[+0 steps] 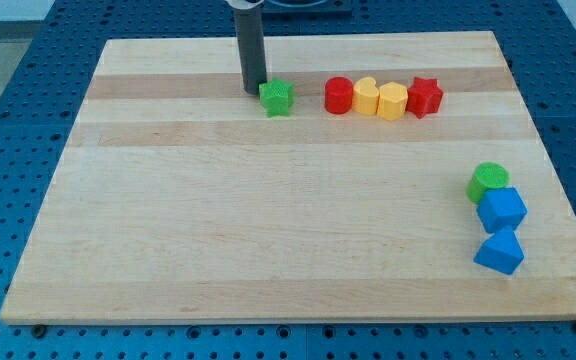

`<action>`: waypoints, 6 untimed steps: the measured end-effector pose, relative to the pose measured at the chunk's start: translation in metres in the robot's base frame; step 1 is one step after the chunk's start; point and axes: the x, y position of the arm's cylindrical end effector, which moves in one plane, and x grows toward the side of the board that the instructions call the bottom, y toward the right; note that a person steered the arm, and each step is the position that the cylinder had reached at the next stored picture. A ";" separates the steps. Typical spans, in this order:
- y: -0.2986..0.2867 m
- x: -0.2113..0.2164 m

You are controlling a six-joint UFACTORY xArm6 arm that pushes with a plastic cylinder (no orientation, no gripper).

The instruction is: Move the green star into the left of the red circle

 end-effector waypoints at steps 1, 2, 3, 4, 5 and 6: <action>-0.029 0.000; -0.030 0.029; -0.030 0.029; -0.018 0.029; 0.011 0.029; 0.024 0.029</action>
